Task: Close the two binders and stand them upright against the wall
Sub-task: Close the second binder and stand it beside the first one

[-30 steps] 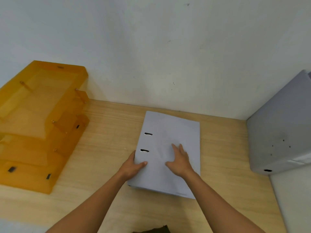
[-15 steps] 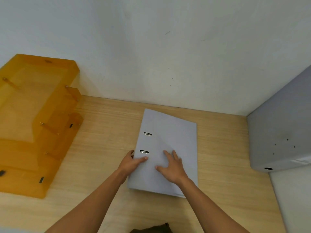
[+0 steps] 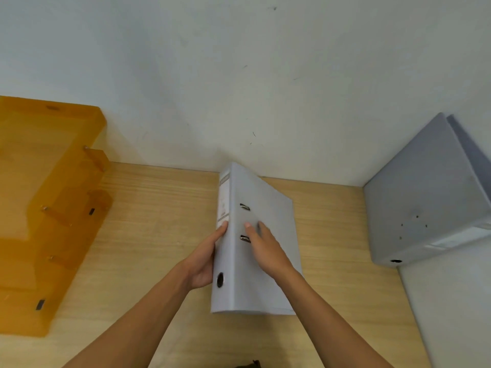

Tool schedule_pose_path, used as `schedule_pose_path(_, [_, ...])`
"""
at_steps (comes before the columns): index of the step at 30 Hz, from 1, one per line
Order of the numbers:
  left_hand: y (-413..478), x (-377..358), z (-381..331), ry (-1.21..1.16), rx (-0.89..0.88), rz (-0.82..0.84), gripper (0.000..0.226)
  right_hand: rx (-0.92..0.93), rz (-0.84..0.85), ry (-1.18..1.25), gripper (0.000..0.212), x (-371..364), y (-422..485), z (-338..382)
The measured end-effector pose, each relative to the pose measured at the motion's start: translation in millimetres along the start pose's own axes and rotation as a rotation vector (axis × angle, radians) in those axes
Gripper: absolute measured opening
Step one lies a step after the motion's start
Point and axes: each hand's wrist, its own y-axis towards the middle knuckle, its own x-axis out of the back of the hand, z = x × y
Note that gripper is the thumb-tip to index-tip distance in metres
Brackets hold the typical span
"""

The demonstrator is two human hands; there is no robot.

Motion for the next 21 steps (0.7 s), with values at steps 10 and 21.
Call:
schedule_pose_path(10, [-15.9, -99.3, -19.9, 0.517, -0.246, 0.064, 0.059, 0.292, -0.176, 0.253, 0.065, 67.6, -43.0, 8.5])
schedule_pose_path(21, [24.6, -162.0, 35.2, 1.000, -0.576, 0.129, 0.109, 0.476, -0.170, 0.196, 0.076, 160.7, -75.0, -70.6])
